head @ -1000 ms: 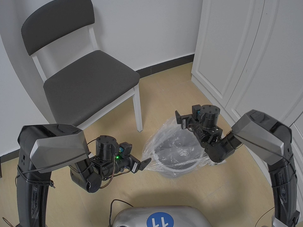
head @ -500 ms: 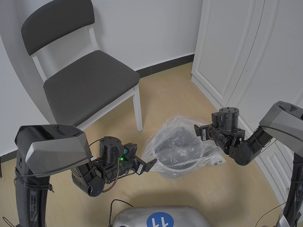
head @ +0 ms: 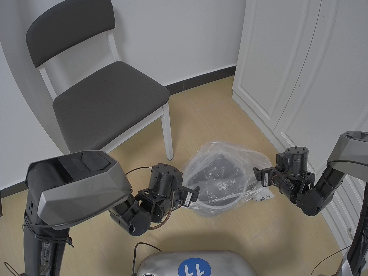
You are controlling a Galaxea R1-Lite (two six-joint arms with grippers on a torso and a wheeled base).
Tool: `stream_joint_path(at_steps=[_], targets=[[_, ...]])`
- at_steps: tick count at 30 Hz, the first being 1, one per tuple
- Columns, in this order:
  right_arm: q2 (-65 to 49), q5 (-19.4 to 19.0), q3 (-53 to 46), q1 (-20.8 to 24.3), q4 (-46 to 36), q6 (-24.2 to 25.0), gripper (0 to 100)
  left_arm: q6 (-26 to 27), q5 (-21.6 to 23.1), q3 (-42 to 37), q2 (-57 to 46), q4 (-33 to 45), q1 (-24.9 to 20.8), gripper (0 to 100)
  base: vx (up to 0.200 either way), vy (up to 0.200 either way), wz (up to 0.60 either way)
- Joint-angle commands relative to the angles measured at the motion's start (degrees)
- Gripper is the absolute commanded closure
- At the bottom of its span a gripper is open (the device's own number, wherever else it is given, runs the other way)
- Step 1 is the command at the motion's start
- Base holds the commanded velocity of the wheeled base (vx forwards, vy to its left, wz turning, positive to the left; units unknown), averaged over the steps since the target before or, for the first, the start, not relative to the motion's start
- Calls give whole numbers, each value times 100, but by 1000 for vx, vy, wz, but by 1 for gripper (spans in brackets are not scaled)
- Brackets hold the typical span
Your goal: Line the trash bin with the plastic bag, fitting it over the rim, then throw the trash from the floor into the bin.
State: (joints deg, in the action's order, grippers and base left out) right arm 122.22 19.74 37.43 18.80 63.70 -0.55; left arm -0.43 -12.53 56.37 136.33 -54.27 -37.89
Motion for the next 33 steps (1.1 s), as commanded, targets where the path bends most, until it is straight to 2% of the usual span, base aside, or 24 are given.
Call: stream_joint_path(at_steps=[1, 4, 5, 6, 10, 14, 19, 23, 27, 33], targets=[[671, -66, 265, -315, 407, 55, 0, -239, -171, 700, 333, 444, 150, 0, 0, 0, 0], [926, -66, 529, -394, 547, 55, 0, -256, -188, 902, 430, 532, 291, 0, 0, 0, 0], [1410, -58, 1039, -456, 627, 108, 0, -247, -197, 1175, 632, 611, 511, 0, 0, 0, 0], [1410, -58, 1039, -456, 627, 108, 0, -247, -197, 1175, 632, 611, 511, 0, 0, 0, 0], [2034, -31, 1821, -465, 635, 635, 0, -247, -531, 1763, 1019, 804, 704, 0, 0, 0, 0], [2051, -66, 1909, -465, 635, 916, 0, -247, -549, 1851, 1133, 822, 721, 0, 0, 0, 0], [2130, -110, 2006, -474, 829, 978, 0, -274, -593, 2054, 1265, 813, 739, 0, 0, 0, 0], [2376, -189, 2234, -491, 1259, 1110, 0, -326, -777, 2344, 1370, 813, 827, 0, 0, 0, 0], [2403, -286, 2260, -509, 1321, 1215, 0, -335, -926, 2554, 1449, 804, 871, 0, 0, 0, 0], [2447, -523, 2480, -588, 1321, 1716, 0, -414, -1067, 2976, 1695, 795, 906, 0, 0, 0, 0]])
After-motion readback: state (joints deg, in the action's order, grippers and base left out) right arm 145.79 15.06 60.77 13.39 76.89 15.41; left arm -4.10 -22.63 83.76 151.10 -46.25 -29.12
